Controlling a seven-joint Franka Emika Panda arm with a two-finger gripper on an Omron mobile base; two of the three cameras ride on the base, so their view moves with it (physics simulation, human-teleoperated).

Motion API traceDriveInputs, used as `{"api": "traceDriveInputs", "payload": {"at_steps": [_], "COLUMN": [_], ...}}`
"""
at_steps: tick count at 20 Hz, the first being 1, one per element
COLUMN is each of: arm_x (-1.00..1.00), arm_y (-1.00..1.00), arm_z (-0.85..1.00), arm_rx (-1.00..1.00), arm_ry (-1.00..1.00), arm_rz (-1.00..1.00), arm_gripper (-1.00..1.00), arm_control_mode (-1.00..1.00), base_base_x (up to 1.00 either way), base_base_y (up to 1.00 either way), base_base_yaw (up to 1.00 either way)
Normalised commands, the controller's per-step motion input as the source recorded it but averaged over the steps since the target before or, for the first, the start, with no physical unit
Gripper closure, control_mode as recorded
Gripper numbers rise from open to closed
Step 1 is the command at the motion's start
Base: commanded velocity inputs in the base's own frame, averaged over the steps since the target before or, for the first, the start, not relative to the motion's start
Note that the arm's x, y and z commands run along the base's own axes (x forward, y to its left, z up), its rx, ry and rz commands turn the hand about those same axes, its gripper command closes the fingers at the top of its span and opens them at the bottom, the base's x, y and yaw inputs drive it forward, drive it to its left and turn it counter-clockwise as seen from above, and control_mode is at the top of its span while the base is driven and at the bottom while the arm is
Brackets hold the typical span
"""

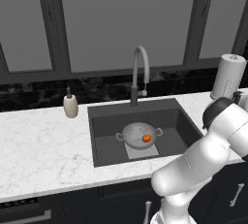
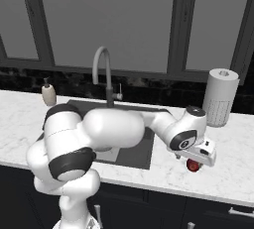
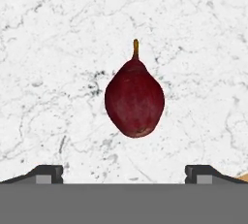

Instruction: Put the colander in the sink, put the tangerine, pear in the colander, and turn on the sink faucet and pour water over the colander.

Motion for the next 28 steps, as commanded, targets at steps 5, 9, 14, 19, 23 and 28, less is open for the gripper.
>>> {"api": "traceDriveInputs", "payload": {"at_steps": [5,9,14,19,23,28], "arm_x": [0.18,0.06,0.05,0.11,0.12,0.15], "arm_y": [-0.01,-0.14,-0.15,-0.12,-0.13,-0.07], "arm_z": [-0.05,-0.1,-0.25,-0.22,-0.13,0.0], "arm_rx": [0.0,0.0,0.0,0.0,0.0,0.0], "arm_ry": [0.0,0.0,0.0,0.0,0.0,0.0], "arm_rz": [0.0,0.01,0.01,0.02,0.01,0.0], "arm_gripper": [-1.0,-1.0,-1.0,-1.0,-1.0,-1.0], "arm_control_mode": [-1.0,-1.0,-1.0,-1.0,-1.0,-1.0], "base_base_x": [0.0,0.0,0.0,0.0,0.0,0.0], "base_base_y": [0.0,0.0,0.0,0.0,0.0,0.0], "base_base_yaw": [0.0,0.0,0.0,0.0,0.0,0.0]}}
